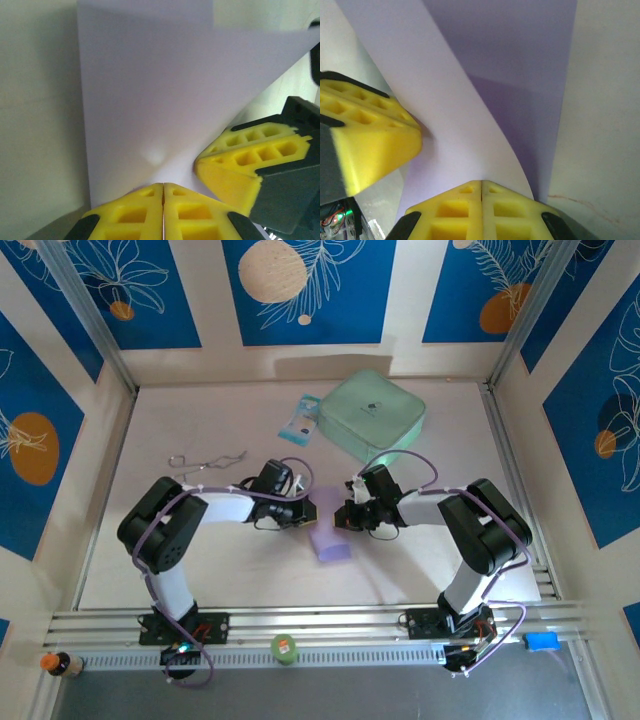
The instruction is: Fold a paper plane with a square sheet of paper (pick it up from the middle)
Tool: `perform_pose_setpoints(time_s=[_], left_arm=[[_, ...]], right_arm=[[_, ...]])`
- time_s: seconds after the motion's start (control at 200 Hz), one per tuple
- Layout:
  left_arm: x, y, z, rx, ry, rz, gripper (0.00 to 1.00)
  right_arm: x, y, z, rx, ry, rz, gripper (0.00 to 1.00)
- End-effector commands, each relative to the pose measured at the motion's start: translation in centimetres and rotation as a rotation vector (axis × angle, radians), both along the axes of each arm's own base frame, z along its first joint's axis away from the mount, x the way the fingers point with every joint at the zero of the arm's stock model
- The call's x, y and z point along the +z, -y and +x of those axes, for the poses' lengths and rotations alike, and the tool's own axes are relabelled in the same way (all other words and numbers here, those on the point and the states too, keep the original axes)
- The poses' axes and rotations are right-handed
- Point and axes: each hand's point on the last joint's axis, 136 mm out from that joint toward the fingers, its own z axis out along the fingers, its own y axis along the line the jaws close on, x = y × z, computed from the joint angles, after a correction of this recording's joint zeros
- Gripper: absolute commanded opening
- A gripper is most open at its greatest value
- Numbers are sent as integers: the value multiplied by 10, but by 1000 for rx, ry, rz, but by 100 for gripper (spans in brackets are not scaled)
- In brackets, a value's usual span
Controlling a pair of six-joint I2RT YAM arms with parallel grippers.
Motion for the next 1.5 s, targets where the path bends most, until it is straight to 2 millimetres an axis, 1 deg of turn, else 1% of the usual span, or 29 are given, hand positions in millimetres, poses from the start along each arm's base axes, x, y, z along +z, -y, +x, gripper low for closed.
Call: perform_pose_setpoints(time_s=[0.0,0.17,0.305,0.385,0.58,0.66,0.75,0.98,1.075,1.185,1.36,1.425,1.495], left_arm=[[-4,-4,8,-5,-6,4,9],[-27,-12,7,21,-46,26,9],[-39,-22,4,42,-72,67,9],[-33,-20,6,41,-69,53,9],[5,-4,23,9,-5,-8,10],[13,2,29,-9,11,-26,10],[8,3,33,-13,8,-16,10],[-23,-10,28,17,-42,24,10],[-30,-12,27,16,-51,32,10],[-26,-11,30,11,-44,38,11],[-4,-7,39,-12,8,31,13],[-1,-6,41,-20,14,24,13],[-2,-4,43,-27,16,18,13]], right_arm=[[-34,27,-24,-40,-114,-131,0],[-34,27,-24,-40,-116,-130,0],[-35,27,-25,-41,-118,-132,0],[-35,28,-25,-42,-117,-133,0],[-34,29,-25,-40,-113,-139,0],[-33,29,-25,-40,-111,-138,0],[-34,29,-25,-41,-112,-139,0],[-35,29,-27,-44,-116,-136,0],[-35,29,-28,-43,-115,-136,0],[-34,30,-28,-43,-113,-137,0],[-34,30,-28,-41,-111,-140,0],[-34,30,-28,-40,-112,-140,0],[-34,30,-28,-39,-113,-139,0]])
